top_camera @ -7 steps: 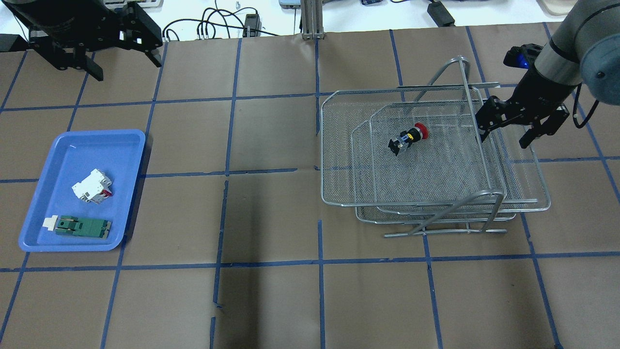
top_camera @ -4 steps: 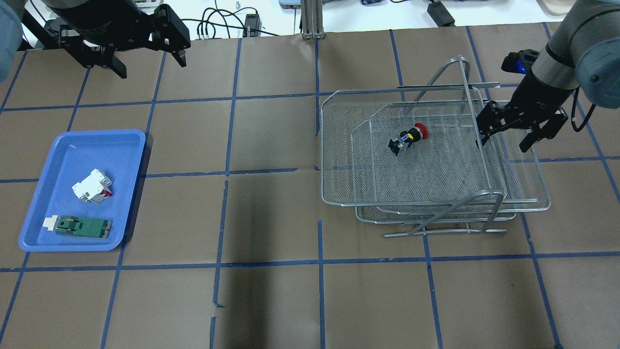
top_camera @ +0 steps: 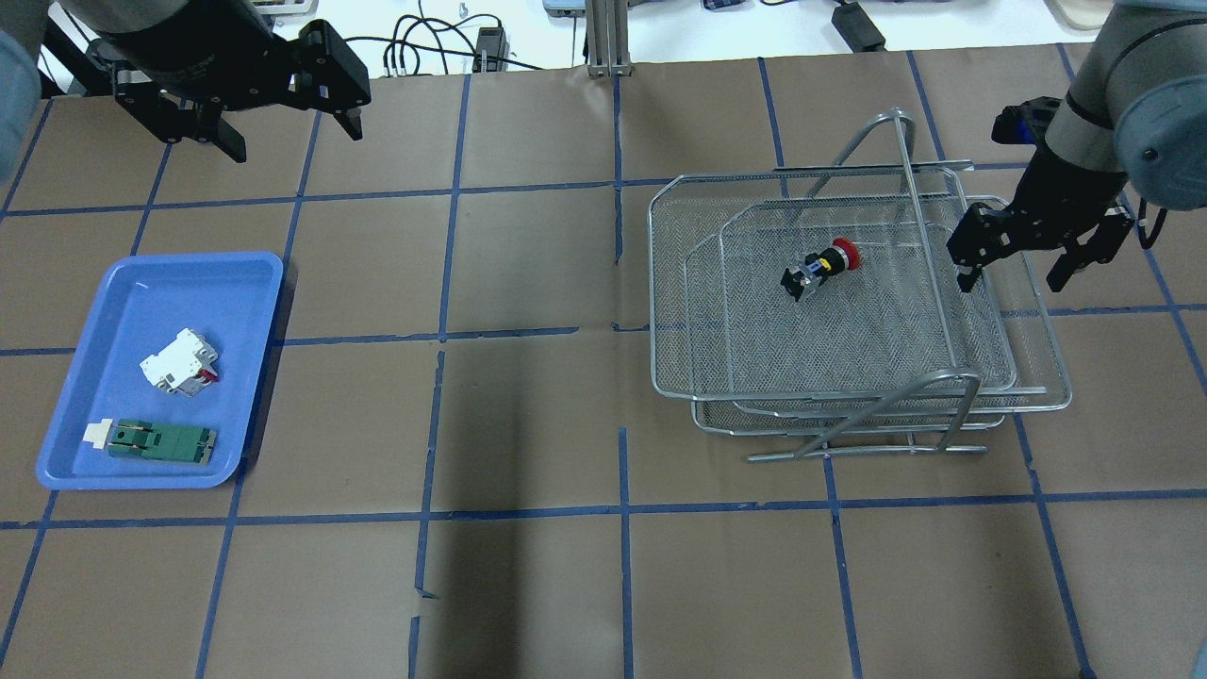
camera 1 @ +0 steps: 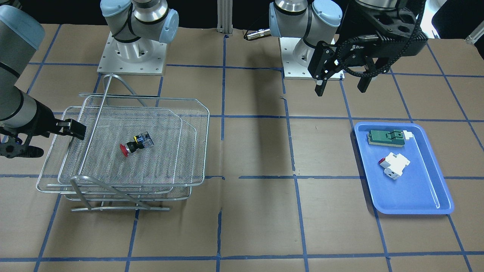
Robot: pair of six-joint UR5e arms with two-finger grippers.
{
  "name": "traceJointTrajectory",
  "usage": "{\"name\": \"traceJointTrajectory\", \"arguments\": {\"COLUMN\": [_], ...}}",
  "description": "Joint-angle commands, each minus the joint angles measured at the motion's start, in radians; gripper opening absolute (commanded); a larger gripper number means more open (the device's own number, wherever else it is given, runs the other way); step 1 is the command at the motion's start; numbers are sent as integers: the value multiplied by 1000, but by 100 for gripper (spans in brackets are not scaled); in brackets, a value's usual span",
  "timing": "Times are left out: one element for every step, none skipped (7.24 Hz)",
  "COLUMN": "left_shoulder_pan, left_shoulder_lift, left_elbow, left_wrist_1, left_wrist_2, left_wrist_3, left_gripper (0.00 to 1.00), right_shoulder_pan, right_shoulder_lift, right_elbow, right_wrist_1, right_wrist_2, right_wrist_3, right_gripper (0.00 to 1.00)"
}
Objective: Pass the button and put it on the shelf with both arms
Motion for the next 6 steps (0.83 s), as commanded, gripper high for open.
{"name": "traceJointTrajectory", "arguments": {"left_shoulder_pan": [4,28,35,35,35,33], "left_shoulder_lift": [8,-5,-18,-12,-8,-17], "left_elbow": [-4,11,29,29,25,16], "left_wrist_1": [0,0,0,-10,-12,-12], "left_wrist_2": [0,-3,-3,5,5,2], "left_wrist_3": [-16,-5,-13,-13,-14,-14], "left_gripper": [100,100,100,100,100,100], "right_shoulder_pan": [-4,-40,-97,-134,-134,-134], "right_shoulder_lift": [1,1,13,22,22,42], "right_elbow": [-10,-10,-11,-16,-42,-72], "right_wrist_1": [-20,-18,-16,-16,-18,-10], "right_wrist_2": [-46,-65,-63,-60,-64,-67], "right_wrist_3": [-11,-36,-74,-105,-110,-110], "right_gripper": [100,100,100,100,100,100]}}
